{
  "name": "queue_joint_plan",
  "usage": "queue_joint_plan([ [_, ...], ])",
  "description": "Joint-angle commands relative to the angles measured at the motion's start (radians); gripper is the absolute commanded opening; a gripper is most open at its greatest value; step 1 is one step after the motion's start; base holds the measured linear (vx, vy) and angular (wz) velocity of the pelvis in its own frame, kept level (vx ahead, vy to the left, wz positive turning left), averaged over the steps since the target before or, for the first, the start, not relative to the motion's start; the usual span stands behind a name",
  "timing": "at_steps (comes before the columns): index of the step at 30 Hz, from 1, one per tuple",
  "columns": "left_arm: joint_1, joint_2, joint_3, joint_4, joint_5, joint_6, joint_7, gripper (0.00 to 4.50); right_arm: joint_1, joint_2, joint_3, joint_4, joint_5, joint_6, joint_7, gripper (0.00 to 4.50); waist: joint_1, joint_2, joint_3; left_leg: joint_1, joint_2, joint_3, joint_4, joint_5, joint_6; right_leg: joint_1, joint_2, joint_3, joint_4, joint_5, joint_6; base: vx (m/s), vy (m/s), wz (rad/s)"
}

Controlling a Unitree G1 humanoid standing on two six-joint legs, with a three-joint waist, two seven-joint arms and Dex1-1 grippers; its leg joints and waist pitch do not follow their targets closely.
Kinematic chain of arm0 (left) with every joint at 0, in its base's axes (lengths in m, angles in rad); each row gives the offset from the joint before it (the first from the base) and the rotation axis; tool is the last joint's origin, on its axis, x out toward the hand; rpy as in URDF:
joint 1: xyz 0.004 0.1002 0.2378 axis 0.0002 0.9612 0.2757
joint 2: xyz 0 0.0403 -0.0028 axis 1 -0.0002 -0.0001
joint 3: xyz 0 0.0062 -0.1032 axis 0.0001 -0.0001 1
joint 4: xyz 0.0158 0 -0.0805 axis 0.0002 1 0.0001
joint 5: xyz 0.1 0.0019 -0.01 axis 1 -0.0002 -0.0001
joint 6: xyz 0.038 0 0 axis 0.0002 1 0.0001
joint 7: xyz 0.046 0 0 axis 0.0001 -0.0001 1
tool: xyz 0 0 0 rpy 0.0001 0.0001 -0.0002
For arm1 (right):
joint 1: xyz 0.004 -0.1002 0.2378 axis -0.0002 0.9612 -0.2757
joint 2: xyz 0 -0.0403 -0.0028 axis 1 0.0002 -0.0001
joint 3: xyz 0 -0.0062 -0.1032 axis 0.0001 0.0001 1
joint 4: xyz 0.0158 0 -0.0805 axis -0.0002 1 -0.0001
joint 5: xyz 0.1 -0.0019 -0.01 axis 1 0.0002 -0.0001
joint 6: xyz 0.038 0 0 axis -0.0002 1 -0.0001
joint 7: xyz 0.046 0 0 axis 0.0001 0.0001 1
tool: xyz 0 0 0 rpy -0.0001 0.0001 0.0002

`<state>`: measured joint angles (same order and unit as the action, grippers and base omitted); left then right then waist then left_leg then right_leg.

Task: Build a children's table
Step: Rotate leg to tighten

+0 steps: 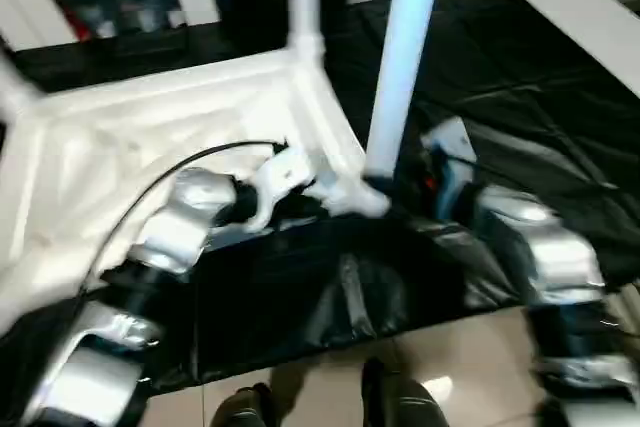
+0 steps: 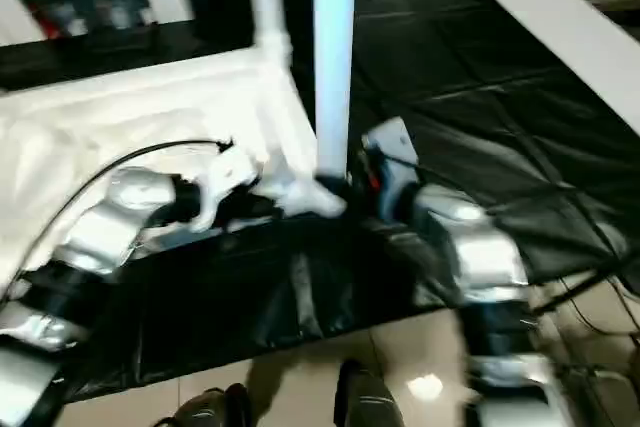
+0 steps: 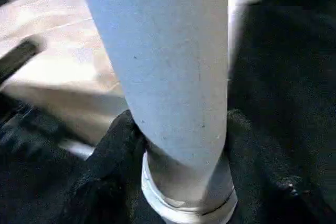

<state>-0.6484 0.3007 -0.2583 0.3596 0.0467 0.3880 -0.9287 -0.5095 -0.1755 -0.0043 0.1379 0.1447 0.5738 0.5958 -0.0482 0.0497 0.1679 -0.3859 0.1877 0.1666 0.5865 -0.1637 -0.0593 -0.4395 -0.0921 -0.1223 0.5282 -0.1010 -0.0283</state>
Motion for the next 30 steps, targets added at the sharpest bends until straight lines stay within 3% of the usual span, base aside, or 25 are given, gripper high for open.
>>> queue_joint_plan([
  [1, -0.04, -0.081, 0.001, -0.044, 0.008, 0.045, 0.114, 0.0, -0.016, 0.123, 0.066, -0.002, 0.018, 0.058, -0.078, 1.98, -0.005, 0.0, -0.067, 0.031, 0.013, -0.018, -0.063, -0.388, 0.057, 0.057, -0.041, 0.006, -0.105, -0.692, -0.032, 0.0, 0.0, 0.0],
  [2, -0.05, -0.114, 0.014, -0.038, 0.014, 0.067, 0.167, 0.0, -0.026, 0.16, 0.058, 0.009, 0.01, 0.061, -0.129, 1.98, -0.012, 0.0, -0.068, 0.028, 0.015, -0.026, -0.065, -0.414, 0.053, 0.066, -0.041, -0.009, -0.111, -0.686, -0.023, 0.0, 0.0, 0.0],
  [3, -0.052, -0.119, 0.016, -0.038, 0.016, 0.07, 0.175, 0.0, -0.027, 0.166, 0.057, 0.01, 0.009, 0.062, -0.137, 1.98, -0.016, 0.002, -0.066, 0.026, 0.019, -0.027, -0.068, -0.425, 0.05, 0.07, -0.041, -0.01, -0.109, -0.677, -0.019, 0.0, 0.0, 0.0],
  [4, -0.058, -0.145, 0.027, -0.035, 0.022, 0.089, 0.216, 0.0, -0.033, 0.193, 0.052, 0.015, 0.005, 0.067, -0.178, 2.53, -0.018, 0.007, -0.068, 0.029, 0.025, -0.033, -0.073, -0.448, 0.051, 0.075, -0.045, -0.015, -0.108, -0.649, -0.016, -0.009, 0.058, -0.04],
  [6, -0.072, -0.177, 0.035, -0.029, 0.022, 0.101, 0.255, 0.0, -0.033, 0.21, 0.049, 0.032, 0.008, 0.027, -0.198, 2.67, -0.029, 0.01, -0.062, 0.039, 0.04, -0.041, -0.086, -0.532, 0.046, 0.076, -0.048, -0.018, -0.104, -0.589, -0.029, 0.0, 0.0, 0.0],
  [7, -0.073, -0.177, 0.035, -0.029, 0.022, 0.101, 0.255, 0.0, -0.033, 0.21, 0.048, 0.032, 0.008, 0.025, -0.198, 2.77, -0.031, 0.009, -0.063, 0.039, 0.039, -0.041, -0.086, -0.539, 0.044, 0.075, -0.05, -0.015, -0.102, -0.582, -0.033, 0.0, 0.0, 0.0],
  [10, -0.073, -0.154, 0.026, -0.036, 0.027, 0.095, 0.24, 0.0, -0.02, 0.181, 0.037, 0.03, 0.004, -0.003, -0.173, 3.04, -0.029, 0.004, -0.067, 0.026, 0.018, -0.033, -0.075, -0.44, 0.056, 0.077, -0.067, -0.002, -0.1, -0.595, -0.051, 0.0, 0.0, 0.0],
  [13, -0.042, -0.082, -0.006, -0.06, 0.046, 0.056, 0.166, 0.0, 0.012, 0.095, 0.042, 0.016, -0.044, -0.068, -0.135, 3.2, -0.019, 0.005, -0.078, 0.014, 0.024, -0.03, -0.074, -0.335, 0.081, 0.082, -0.066, 0.012, -0.08, -0.485, -0.096, 0.0, 0.0, 0.0],
  [15, -0.027, -0.06, -0.015, -0.072, 0.053, 0.042, 0.139, 0.0, 0.025, 0.067, 0.042, 0.007, -0.054, -0.093, -0.115, 3.56, -0.012, 0.004, -0.082, 0.016, 0.027, -0.023, -0.072, -0.295, 0.094, 0.077, -0.063, 0.022, -0.069, -0.412, -0.126, 0.0, 0.0, 0.0],
  [16, -0.005, -0.022, -0.027, -0.084, 0.055, 0.014, 0.092, 0.0, 0.046, 0.024, 0.029, -0.014, -0.043, -0.122, -0.062, 3.6, -0.009, -0.001, -0.084, 0.008, 0.025, -0.022, -0.07, -0.268, 0.105, 0.084, -0.063, 0.026, -0.059, -0.378, -0.149, 0.0, 0.0, 0.0],
  [18, 0.009, 0.004, -0.032, -0.091, 0.053, 0.005, 0.065, 0.0, 0.06, -0.011, 0.02, -0.027, -0.025, -0.127, -0.015, 3.63, -0.006, -0.004, -0.091, -0.001, 0.02, -0.019, -0.062, -0.217, 0.131, 0.092, -0.063, 0.031, -0.047, -0.341, -0.161, 0.025, -0.03, 0.01],
  [19, 0.019, 0.029, -0.04, -0.091, 0.051, -0.021, 0.031, 0.0, 0.067, -0.049, 0.019, -0.025, -0.027, -0.141, 0.018, 3.86, -0.002, -0.007, -0.093, -0.003, 0.017, -0.017, -0.057, -0.193, 0.145, 0.09, -0.061, 0.033, -0.045, -0.337, -0.167, 0.043, -0.072, 0.04],
  [21, 0.03, 0.064, -0.052, -0.08, 0.049, -0.089, -0.02, 0.0, 0.075, -0.098, 0.015, -0.011, -0.018, -0.169, 0.083, 3.86, 0.007, -0.006, -0.092, -0.004, 0.015, -0.014, -0.053, -0.174, 0.153, 0.086, -0.06, 0.034, -0.043, -0.355, -0.164, 0.037, -0.073, 0.02],
  [22, 0.035, 0.079, -0.058, -0.073, 0.044, -0.13, -0.051, 0.0, 0.079, -0.119, 0.013, -0.008, -0.005, -0.181, 0.126, 3.86, 0.011, -0.003, -0.093, -0.008, 0.017, -0.014, -0.053, -0.149, 0.153, 0.092, -0.056, 0.034, -0.038, -0.342, -0.162, 0.021, -0.068, 0.0],
  [23, 0.037, 0.084, -0.059, -0.071, 0.04, -0.134, -0.061, 0.0, 0.08, -0.128, 0.014, -0.007, 0.0, -0.187, 0.146, 3.86, 0.016, 0.0, -0.093, -0.001, 0.02, -0.014, -0.053, -0.146, 0.155, 0.086, -0.055, 0.033, -0.04, -0.334, -0.162, 0.021, -0.068, 0.0],
  [25, 0.046, 0.111, -0.072, -0.067, 0.019, -0.18, -0.127, 0.0, 0.086, -0.169, 0.019, -0.007, 0.025, -0.214, 0.24, 3.86, 0.021, -0.005, -0.089, -0.002, 0.021, -0.012, -0.054, -0.146, 0.155, 0.088, -0.052, 0.03, -0.041, -0.343, -0.159, 0.0, 0.0, 0.0],
  [30, 0.054, 0.181, -0.118, -0.047, 0.007, -0.301, -0.256, 0.0, 0.09, -0.261, 0.038, 0.011, 0.079, -0.289, 0.431, 3.86, 0.036, -0.002, -0.088, 0.01, 0.031, -0.015, -0.059, -0.172, 0.147, 0.082, -0.05, 0.03, -0.042, -0.373, -0.156, 0.0, 0.0, 0.0],
])
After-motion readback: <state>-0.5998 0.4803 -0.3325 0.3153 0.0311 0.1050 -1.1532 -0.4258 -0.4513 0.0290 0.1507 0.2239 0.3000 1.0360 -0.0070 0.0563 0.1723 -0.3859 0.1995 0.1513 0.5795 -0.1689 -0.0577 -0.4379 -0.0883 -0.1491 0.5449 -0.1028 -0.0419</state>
